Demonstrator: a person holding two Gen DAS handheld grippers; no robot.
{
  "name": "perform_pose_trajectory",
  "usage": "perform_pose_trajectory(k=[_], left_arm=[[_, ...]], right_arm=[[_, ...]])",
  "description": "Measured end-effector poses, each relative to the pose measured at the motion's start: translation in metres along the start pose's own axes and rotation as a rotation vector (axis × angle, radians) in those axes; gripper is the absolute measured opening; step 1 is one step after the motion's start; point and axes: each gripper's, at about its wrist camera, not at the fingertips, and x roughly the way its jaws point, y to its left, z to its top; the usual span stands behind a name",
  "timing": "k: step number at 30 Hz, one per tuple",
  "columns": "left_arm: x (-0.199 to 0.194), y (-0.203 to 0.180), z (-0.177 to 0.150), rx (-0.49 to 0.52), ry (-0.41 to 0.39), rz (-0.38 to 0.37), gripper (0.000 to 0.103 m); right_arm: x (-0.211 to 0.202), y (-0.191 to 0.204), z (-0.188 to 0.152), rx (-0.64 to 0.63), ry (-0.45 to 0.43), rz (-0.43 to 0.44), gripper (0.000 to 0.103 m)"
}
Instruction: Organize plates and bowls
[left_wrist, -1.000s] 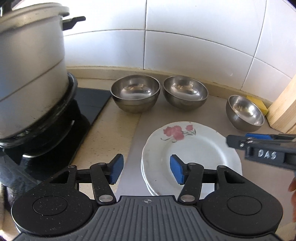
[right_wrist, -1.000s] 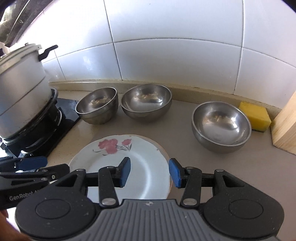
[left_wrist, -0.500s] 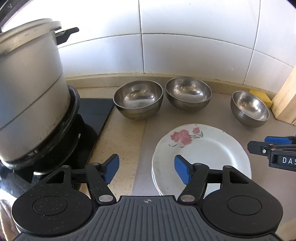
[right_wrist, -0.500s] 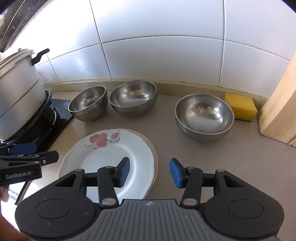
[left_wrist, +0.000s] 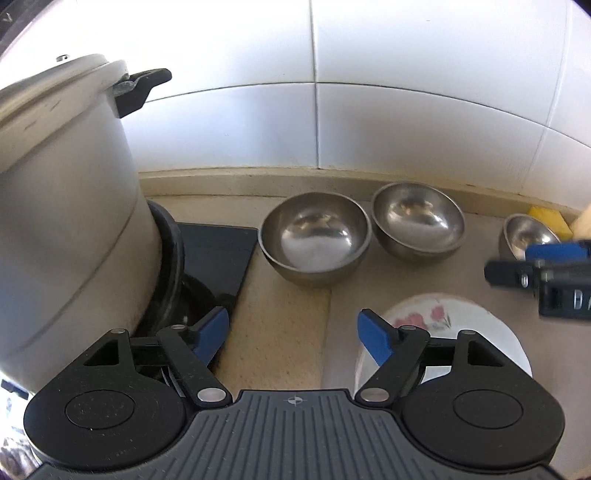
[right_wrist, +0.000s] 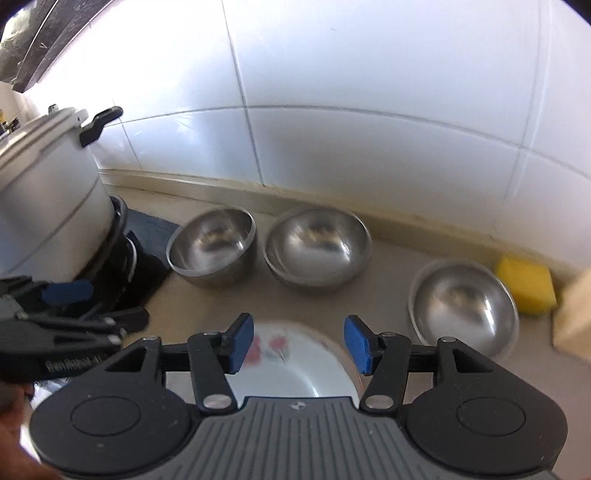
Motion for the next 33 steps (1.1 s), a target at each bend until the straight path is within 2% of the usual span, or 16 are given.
perform_pose_trajectory(k=[7, 12, 16, 22, 33], left_arm=[[0.013, 0.016, 0.029, -0.049, 0.019, -0.013, 0.078], [0.034, 0.016, 0.041, -0.071, 0.049, -0.005, 0.079], [0.054, 0.020, 0.045, -0.116, 0.087, -0.011, 0.079], [0.076, 0.020, 0.049, -0.128, 0.108, -0.012, 0.079], [0.099, 0.018, 0.049, -0.160, 0.146, -0.027, 0.078]], right_arm=[[0.014, -0.001, 0.056, -0.003, 0.017, -0.021, 0.038], [0.044, 0.008, 0.082, 0.006, 0.072, 0.030, 0.039], [0.079, 0.018, 0.095, -0.009, 0.122, 0.053, 0.039], [0.127, 0.027, 0.114, -0.056, 0.168, 0.080, 0.039], [0.168, 0.036, 0.124, -0.069, 0.238, 0.186, 0.037]])
